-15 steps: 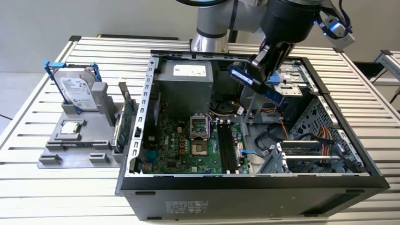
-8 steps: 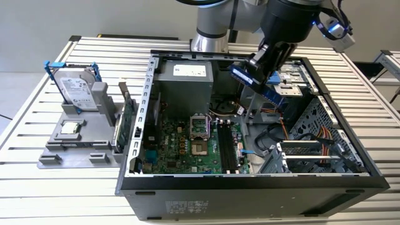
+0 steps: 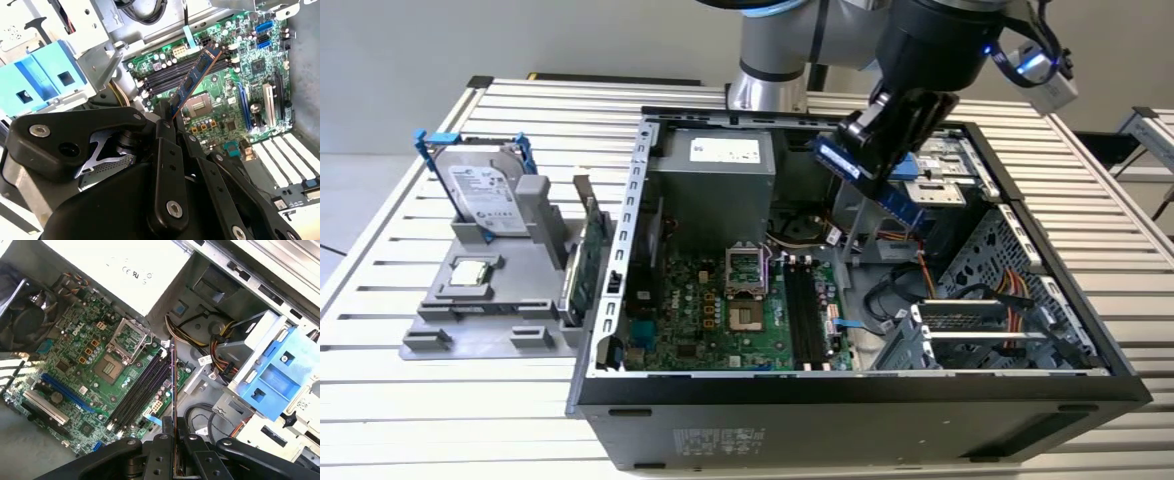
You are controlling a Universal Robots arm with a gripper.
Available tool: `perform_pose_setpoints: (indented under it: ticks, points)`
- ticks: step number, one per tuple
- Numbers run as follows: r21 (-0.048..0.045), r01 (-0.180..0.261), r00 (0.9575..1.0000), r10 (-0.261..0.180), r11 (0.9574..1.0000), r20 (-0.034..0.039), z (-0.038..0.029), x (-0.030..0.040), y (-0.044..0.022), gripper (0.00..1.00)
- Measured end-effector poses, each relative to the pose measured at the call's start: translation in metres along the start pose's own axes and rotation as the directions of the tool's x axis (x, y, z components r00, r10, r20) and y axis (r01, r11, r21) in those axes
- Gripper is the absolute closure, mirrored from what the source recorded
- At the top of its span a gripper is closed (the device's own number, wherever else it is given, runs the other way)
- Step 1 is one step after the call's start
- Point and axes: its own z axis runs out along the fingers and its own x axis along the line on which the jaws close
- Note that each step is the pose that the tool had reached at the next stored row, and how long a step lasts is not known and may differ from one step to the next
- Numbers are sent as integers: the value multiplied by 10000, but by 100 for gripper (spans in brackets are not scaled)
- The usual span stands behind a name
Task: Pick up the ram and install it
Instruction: 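Insert the ram into the slot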
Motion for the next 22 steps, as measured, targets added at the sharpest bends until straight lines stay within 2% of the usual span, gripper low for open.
perform_pose_setpoints:
  ticks: [5,10,16,22]
  points:
    - [-11,-456,9990,456,9990,13,0,0,0,100]
    - [-24,-944,9955,944,9955,25,0,0,-1,100]
    - [-39,-1519,9884,1519,9884,39,0,1,-1,100]
    - [-55,-2075,9782,2075,9782,52,0,1,-2,100]
